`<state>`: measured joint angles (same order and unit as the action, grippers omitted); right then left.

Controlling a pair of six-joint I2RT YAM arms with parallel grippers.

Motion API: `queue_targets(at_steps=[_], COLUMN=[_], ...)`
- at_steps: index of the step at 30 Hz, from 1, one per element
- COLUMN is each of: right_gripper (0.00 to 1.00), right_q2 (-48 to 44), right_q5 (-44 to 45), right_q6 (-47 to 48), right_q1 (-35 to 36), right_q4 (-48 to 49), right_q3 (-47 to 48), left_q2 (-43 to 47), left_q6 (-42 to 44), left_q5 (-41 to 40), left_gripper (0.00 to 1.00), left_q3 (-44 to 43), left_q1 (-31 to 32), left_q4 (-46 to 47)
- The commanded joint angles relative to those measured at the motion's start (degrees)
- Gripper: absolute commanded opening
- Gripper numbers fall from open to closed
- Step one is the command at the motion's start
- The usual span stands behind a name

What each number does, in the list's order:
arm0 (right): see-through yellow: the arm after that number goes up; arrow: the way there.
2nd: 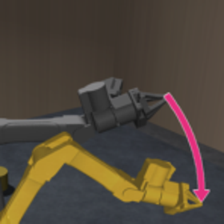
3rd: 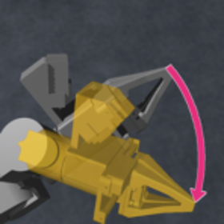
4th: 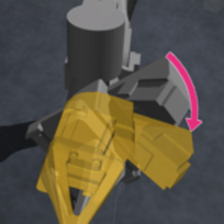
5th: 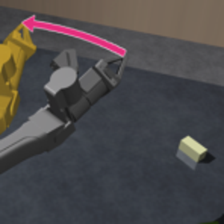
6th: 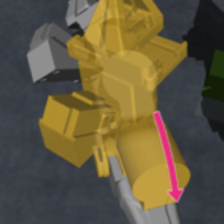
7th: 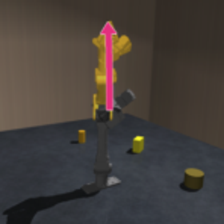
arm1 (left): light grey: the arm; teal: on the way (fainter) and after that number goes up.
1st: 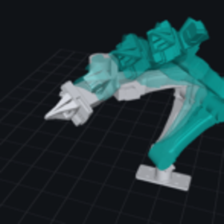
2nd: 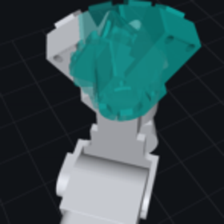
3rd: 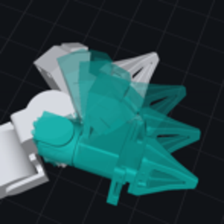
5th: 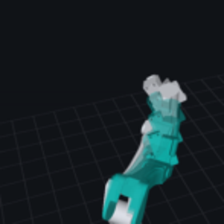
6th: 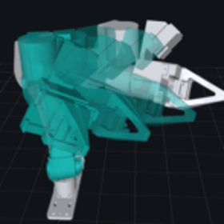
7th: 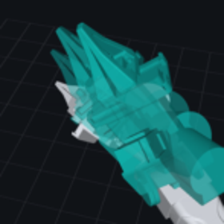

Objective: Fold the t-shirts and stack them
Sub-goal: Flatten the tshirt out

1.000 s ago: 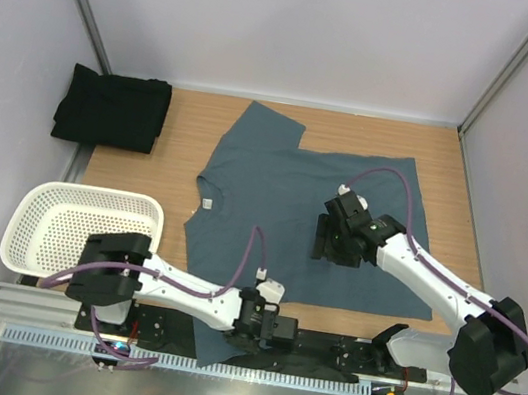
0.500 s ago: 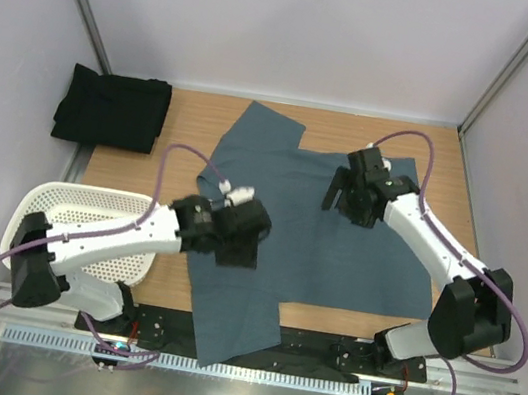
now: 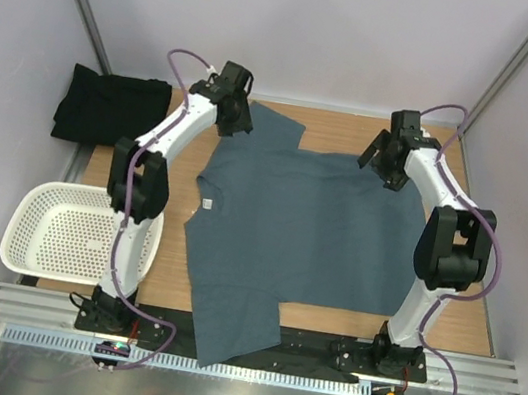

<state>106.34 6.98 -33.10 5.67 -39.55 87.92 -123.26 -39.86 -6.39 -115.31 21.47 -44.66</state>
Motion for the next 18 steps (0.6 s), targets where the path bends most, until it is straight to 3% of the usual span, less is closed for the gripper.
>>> queue_targets(at_steps=[1,5,10,18], right_gripper=[0.82,0.82,0.82,0.82], right_q2=[3.0,8.5,9.0,10.9], right_q5=[-1.6,-3.0,-4.5,-6.2], right_q6=[1.0,1.5,3.1,3.1], right_q1=[-2.5,-3.9,-5.0,-8.0], right_q4=[4.0,3.0,6.1,6.7], right_q3=[3.5,7.5,5.1,4.7], left_q2=[-7.6,-16.3,-21.8,-27.0], left_q6=[5.7,4.4,1.2,-1.4], left_q5=[0.9,4.1,6.1,5.5], left_gripper=[0.48,0.51,0.55,0.56], left_q3=[-10.2,-18.2,-18.7,-20.0], left_q1=[-1.3,-1.7,-1.6,-1.6], left_q4=[4.0,8.2,18.9,21.4])
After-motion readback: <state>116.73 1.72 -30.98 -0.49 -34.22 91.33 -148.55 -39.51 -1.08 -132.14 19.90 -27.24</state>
